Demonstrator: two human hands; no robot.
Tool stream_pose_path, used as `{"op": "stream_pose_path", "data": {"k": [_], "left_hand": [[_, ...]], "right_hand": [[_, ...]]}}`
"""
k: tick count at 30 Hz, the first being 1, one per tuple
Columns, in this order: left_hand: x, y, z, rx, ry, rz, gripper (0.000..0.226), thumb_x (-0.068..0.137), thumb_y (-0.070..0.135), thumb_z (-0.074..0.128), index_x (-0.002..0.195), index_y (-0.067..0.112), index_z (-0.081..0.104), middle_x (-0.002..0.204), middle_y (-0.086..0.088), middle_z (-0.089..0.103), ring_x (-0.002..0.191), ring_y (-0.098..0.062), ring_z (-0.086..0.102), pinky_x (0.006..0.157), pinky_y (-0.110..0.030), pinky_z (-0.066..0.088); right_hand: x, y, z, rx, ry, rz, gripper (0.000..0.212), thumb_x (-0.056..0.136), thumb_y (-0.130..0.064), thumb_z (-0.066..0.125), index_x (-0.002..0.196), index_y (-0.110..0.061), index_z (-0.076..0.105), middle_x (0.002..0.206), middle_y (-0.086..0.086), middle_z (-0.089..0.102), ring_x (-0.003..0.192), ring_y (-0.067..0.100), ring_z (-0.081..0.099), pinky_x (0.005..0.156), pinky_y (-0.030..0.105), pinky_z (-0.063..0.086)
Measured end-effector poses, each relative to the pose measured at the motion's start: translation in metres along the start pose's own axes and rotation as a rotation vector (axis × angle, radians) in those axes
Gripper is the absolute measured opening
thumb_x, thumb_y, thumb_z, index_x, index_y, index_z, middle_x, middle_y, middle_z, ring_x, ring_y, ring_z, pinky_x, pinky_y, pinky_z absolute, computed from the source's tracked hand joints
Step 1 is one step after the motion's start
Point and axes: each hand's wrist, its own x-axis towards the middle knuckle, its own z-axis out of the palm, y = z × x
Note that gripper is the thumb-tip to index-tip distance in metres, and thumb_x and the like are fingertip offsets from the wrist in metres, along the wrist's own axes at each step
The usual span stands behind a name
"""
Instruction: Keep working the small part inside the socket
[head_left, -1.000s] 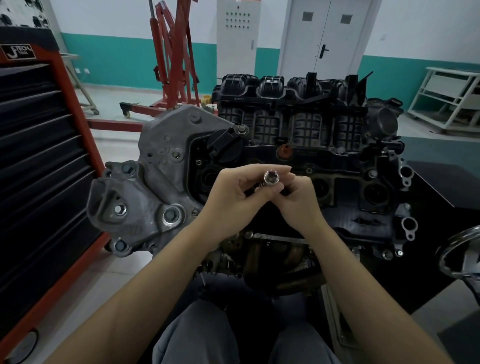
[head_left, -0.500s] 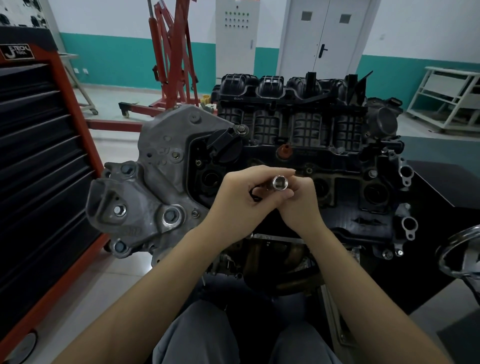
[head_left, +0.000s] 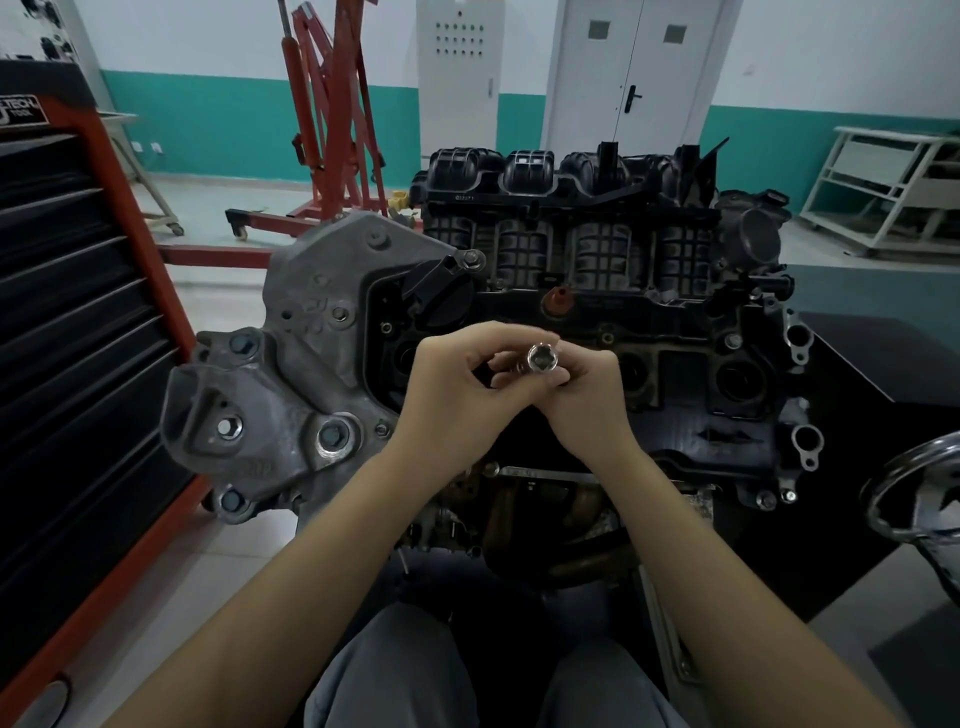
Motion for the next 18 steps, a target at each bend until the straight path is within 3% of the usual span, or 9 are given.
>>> {"op": "stream_pose_path", "data": {"k": [2, 5, 8, 11, 14, 18], "left_hand": [[0.0, -0.0002, 0.0004, 0.027, 0.008, 0.032, 0.019, 0.078, 0.003, 0.075, 0.095, 0.011, 0.075, 0.091, 0.002, 0.074, 0.091, -0.007, 0.069, 0.083, -0.019, 0.052], [0.0006, 0.0026, -0.0016, -0.06, -0.042, -0.007, 0.027, 0.084, 0.002, 0.069, 0.106, 0.017, 0.071, 0.097, 0.01, 0.073, 0.098, -0.007, 0.069, 0.088, -0.02, 0.051], [0.0017, 0.0038, -0.0047, -0.179, -0.126, -0.038, 0.03, 0.086, -0.002, 0.065, 0.11, 0.015, 0.068, 0.101, 0.005, 0.074, 0.103, -0.013, 0.069, 0.091, -0.025, 0.052], [0.0019, 0.0036, -0.0035, -0.111, -0.083, -0.031, 0.027, 0.081, 0.0, 0.072, 0.105, 0.013, 0.07, 0.099, -0.004, 0.074, 0.098, -0.015, 0.07, 0.089, -0.029, 0.054], [0.0013, 0.0028, -0.0013, -0.001, 0.008, 0.013, 0.02, 0.076, 0.003, 0.078, 0.095, 0.011, 0.075, 0.091, -0.001, 0.075, 0.09, -0.011, 0.071, 0.085, -0.026, 0.055], [0.0029, 0.0029, -0.0032, -0.098, -0.065, -0.042, 0.028, 0.083, 0.0, 0.069, 0.107, 0.016, 0.071, 0.098, 0.006, 0.074, 0.099, -0.01, 0.07, 0.089, -0.025, 0.053]], "right_hand": [[0.0, -0.0007, 0.0012, 0.008, 0.022, -0.007, 0.024, 0.077, 0.005, 0.073, 0.096, -0.009, 0.07, 0.087, -0.002, 0.072, 0.086, 0.014, 0.071, 0.078, 0.031, 0.055], [-0.0002, -0.0053, 0.0002, -0.025, -0.04, -0.035, 0.022, 0.083, -0.007, 0.068, 0.099, -0.02, 0.064, 0.088, -0.019, 0.069, 0.089, 0.0, 0.066, 0.079, 0.017, 0.049], [-0.0011, -0.0056, -0.0009, -0.017, -0.032, -0.002, 0.026, 0.083, -0.003, 0.063, 0.101, -0.022, 0.062, 0.084, -0.024, 0.069, 0.086, -0.005, 0.065, 0.076, 0.012, 0.048], [-0.0019, -0.0026, 0.0014, -0.015, 0.019, 0.031, 0.023, 0.081, 0.001, 0.066, 0.099, -0.012, 0.068, 0.086, -0.007, 0.071, 0.085, 0.006, 0.069, 0.078, 0.027, 0.054], [-0.0014, -0.0017, 0.0024, 0.004, 0.05, 0.031, 0.017, 0.079, 0.005, 0.072, 0.095, 0.0, 0.072, 0.088, 0.009, 0.073, 0.087, 0.02, 0.071, 0.08, 0.037, 0.056], [-0.0018, -0.0069, 0.0015, -0.046, -0.003, 0.02, 0.027, 0.082, -0.001, 0.068, 0.102, -0.019, 0.065, 0.091, -0.014, 0.068, 0.089, 0.0, 0.067, 0.079, 0.017, 0.05]]}}
